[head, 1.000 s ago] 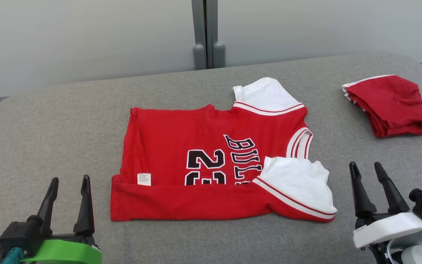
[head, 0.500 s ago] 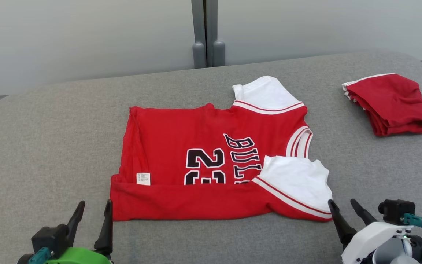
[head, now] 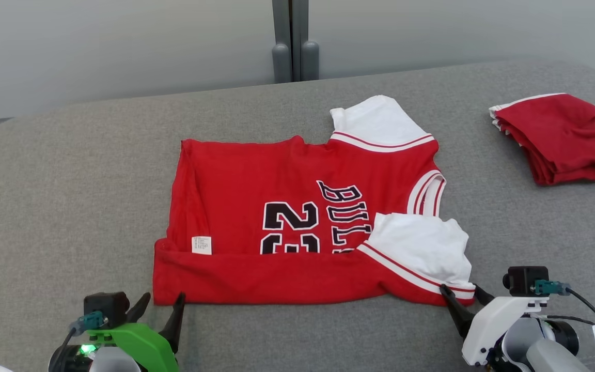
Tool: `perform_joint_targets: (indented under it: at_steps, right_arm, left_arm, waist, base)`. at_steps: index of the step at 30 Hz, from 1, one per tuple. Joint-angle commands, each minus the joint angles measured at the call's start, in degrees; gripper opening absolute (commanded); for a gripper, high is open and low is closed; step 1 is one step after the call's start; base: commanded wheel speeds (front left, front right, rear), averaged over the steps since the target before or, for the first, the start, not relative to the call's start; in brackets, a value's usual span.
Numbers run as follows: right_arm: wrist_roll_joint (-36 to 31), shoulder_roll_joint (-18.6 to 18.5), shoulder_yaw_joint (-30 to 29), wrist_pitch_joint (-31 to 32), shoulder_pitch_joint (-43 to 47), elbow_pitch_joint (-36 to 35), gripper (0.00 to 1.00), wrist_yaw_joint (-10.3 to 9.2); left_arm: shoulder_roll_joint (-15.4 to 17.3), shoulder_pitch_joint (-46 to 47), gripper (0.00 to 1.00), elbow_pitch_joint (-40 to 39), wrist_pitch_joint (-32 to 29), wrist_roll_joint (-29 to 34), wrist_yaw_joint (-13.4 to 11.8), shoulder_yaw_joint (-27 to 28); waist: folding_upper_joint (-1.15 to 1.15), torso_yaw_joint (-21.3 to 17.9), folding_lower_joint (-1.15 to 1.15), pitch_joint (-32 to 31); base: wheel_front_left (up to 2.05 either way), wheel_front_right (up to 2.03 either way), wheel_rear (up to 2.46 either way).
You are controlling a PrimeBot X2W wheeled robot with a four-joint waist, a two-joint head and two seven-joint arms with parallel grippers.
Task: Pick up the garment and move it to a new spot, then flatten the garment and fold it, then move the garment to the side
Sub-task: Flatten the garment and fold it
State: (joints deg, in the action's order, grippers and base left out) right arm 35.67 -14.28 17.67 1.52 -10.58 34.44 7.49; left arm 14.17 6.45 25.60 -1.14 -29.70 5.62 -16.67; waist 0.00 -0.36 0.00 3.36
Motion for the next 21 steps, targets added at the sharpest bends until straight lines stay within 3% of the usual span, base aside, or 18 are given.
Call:
perform_joint_targets:
  at_steps: [1,10,11,12,13,14,16,21]
  right_arm:
    - [0.5,0.1,0.8,0.6,-0.9,1.0,1.00,-0.01]
    - [3.5,0.5,6.9,3.8,-2.9,3.8,1.00,0.01]
    - [4.0,0.3,7.6,4.0,-3.0,4.0,0.85,0.01]
    - [4.5,0.1,8.0,4.1,-3.1,4.0,0.58,0.01]
    - [5.0,-0.1,8.6,4.0,-3.2,4.1,0.44,0.01]
    - [5.3,-0.4,9.1,3.9,-3.2,4.1,0.37,0.01]
    - [6.0,-0.8,10.0,3.3,-3.5,4.1,0.00,0.00]
    - [7.5,-2.2,11.2,0.5,-4.9,3.4,0.00,-0.03]
  left_arm:
    - [0.3,1.7,1.00,1.4,-0.2,0.0,0.3,0.0]
    - [-1.2,6.7,1.00,12.5,-3.5,-1.7,1.0,-1.8]
    - [-1.6,6.9,1.00,13.7,-4.1,-2.0,1.2,-2.3]
    - [-1.8,7.1,1.00,14.5,-4.5,-2.5,1.4,-2.7]
    - [-2.1,7.3,1.00,15.3,-5.0,-3.1,1.6,-3.3]
    - [-2.3,7.4,0.71,15.8,-5.1,-3.6,1.7,-3.7]
    - [-2.2,7.8,0.00,16.3,-4.4,-4.1,1.9,-4.3]
    - [-1.1,8.7,0.00,17.0,-2.7,-4.9,1.9,-5.3]
  waist:
    - [0.00,0.0,0.00,0.5]
    - [0.00,-0.3,0.00,1.3]
    - [0.00,-0.3,0.00,1.2]
    - [0.00,-0.3,0.00,1.2]
    - [0.00,-0.3,0.00,1.2]
    - [0.00,-0.2,0.00,1.1]
    - [0.00,-0.1,0.00,0.9]
    - [0.00,0.2,0.00,0.1]
  base:
    - [0.00,0.00,0.00]
    - [0.00,0.00,0.00]
    - [0.00,0.00,0.00]
    - [0.00,0.00,0.00]
    - [0.00,0.00,0.00]
    - [0.00,0.00,0.00]
    - [0.00,0.00,0.00]
    - [0.00,0.00,0.00]
